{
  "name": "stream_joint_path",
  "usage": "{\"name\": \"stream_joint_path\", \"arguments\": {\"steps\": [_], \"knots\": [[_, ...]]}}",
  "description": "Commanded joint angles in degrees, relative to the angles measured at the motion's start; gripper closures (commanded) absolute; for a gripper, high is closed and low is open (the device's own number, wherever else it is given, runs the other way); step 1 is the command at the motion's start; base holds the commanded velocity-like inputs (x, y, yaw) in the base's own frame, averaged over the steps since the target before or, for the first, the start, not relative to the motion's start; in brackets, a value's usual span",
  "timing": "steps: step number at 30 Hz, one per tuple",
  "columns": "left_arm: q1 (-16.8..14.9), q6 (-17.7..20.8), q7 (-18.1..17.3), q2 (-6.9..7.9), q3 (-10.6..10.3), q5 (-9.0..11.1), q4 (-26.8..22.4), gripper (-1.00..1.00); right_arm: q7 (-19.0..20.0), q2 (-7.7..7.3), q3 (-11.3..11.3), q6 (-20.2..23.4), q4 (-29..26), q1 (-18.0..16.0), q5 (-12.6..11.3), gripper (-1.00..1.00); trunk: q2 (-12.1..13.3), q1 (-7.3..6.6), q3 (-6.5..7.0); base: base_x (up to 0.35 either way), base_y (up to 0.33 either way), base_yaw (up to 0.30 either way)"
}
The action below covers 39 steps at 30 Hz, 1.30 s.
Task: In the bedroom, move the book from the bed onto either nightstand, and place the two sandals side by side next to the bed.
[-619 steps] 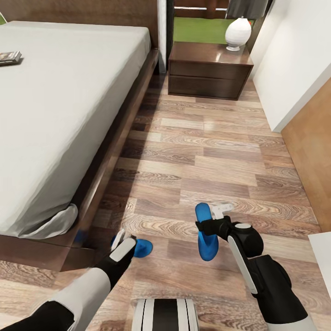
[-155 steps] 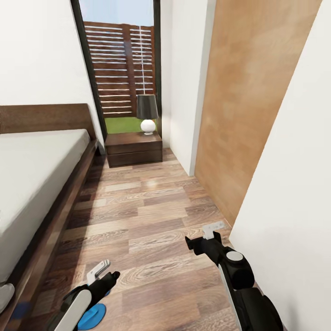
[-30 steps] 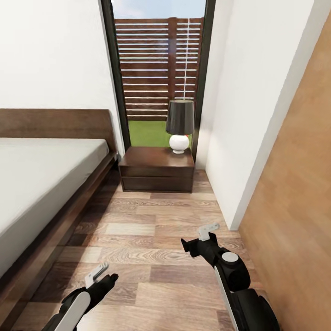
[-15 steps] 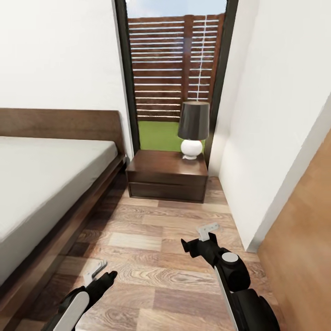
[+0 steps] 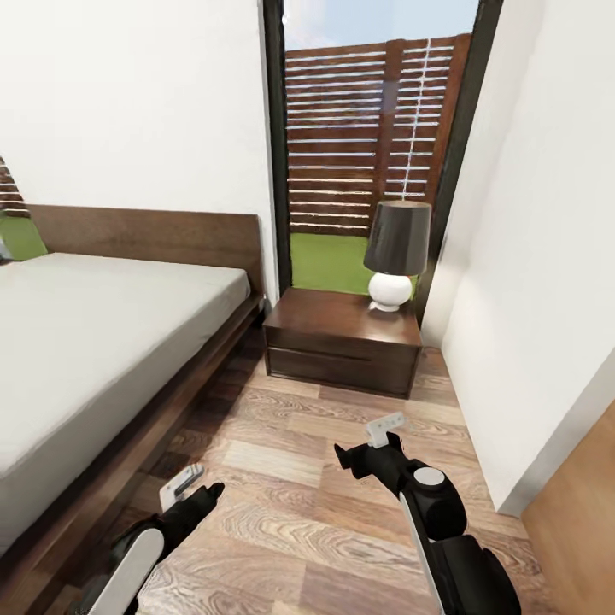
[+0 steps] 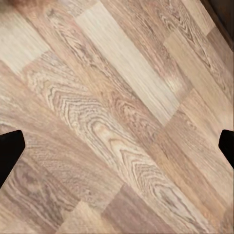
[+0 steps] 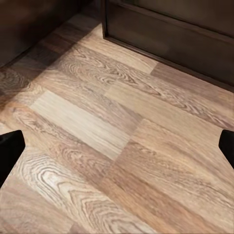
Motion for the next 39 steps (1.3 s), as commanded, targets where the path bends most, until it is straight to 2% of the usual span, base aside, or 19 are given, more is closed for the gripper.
{"name": "stream_joint_path", "arguments": {"steps": [1, 2, 3, 5, 6, 7, 8, 12, 17, 20, 23, 27, 34, 39], "knots": [[-0.1, 0.0, 0.5, 0.05, -0.1, 0.4, -0.1, -1.0, 0.5, 0.02, 0.0, 0.2, -0.1, 0.0, 0.6, -1.0, 0.0, -0.03, 0.17, 0.031, -0.007, 0.208], [-2.9, 2.5, 1.9, -0.03, 0.8, 0.5, -2.4, -1.0, 4.8, -0.32, -0.6, 1.3, -0.1, -0.8, 0.7, -1.0, 0.0, -0.06, 0.39, 0.016, -0.003, 0.107], [-2.9, 2.5, 1.9, -0.03, 0.8, 0.5, -2.4, -1.0, 4.8, -0.32, -0.6, 1.3, -0.1, -0.8, 0.7, -1.0, 0.0, -0.08, 0.61, 0.016, -0.003, 0.107], [-5.8, 4.7, 3.7, -0.28, 1.5, 0.6, -3.4, -1.0, 6.9, -0.78, -1.3, 2.4, -0.1, -1.4, 0.7, -1.0, 0.0, -0.13, 1.06, 0.011, -0.002, 0.077], [-5.8, 4.7, 3.7, -0.28, 1.5, 0.6, -3.4, -1.0, 6.9, -0.78, -1.3, 2.4, -0.1, -1.4, 0.7, -1.0, 0.1, -0.16, 1.28, 0.01, -0.002, 0.068], [-9.2, 7.2, 5.8, -0.55, 2.0, 0.8, -4.0, -1.0, 8.3, -1.38, -2.1, 3.3, -0.1, -2.1, 0.7, -1.0, 0.1, -0.19, 1.5, 0.006, -0.001, 0.044], [-9.2, 7.2, 5.8, -0.55, 2.0, 0.8, -4.0, -1.0, 8.3, -1.38, -2.1, 3.3, -0.1, -2.1, 0.7, -1.0, 0.1, -0.21, 1.72, 0.006, -0.001, 0.044], [-15.4, 12.0, 9.9, -1.5, 2.5, 1.8, -4.9, -1.0, 9.8, -2.08, -3.6, 5.2, -0.1, -4.5, 0.7, -1.0, 0.1, -0.31, 2.61, 0.004, -0.001, 0.026], [-19.6, 15.2, 13.8, -2.9, 2.7, 4.4, -5.5, -1.0, 10.5, -2.4, -7.9, 8.7, -0.1, -7.9, 0.5, -1.0, 0.2, -0.44, 3.72, 0.001, 0.0, 0.01], [-21.7, 17.1, 14.9, -3.25, 2.6, 5.9, -5.4, -1.0, 10.7, -2.56, -9.6, 11.9, -0.1, -9.5, 0.5, -1.0, 0.2, -0.52, 4.38, 0.001, 0.0, 0.004], [-23.3, 19.5, 15.2, -3.45, 2.5, 6.8, -5.1, -1.0, 11.0, -2.7, -10.4, 14.2, -0.1, -10.4, 0.4, -1.0, 0.3, -0.6, 5.04, 0.0, 0.0, 0.002], [-24.3, 21.5, 15.3, -3.57, 2.4, 7.6, -5.0, -1.0, 11.7, -2.63, -10.8, 15.2, -0.1, -10.4, 0.3, -1.0, 0.3, -0.7, 5.93, 0.0, 0.0, 0.0], [-24.8, 22.6, 15.4, -3.51, 2.6, 7.9, -4.9, -1.0, 13.4, -2.71, -11.1, 14.3, -0.1, -10.2, 0.2, -1.0, 0.4, -0.88, 7.48, 0.0, 0.0, 0.0], [-24.9, 22.7, 15.9, -3.48, 2.5, 7.6, -4.9, -1.0, 14.1, -2.76, -11.5, 13.1, -0.1, -10.2, 0.2, -1.0, 2.4, -1.95, 8.38, 0.0, 0.0, 0.0]]}}
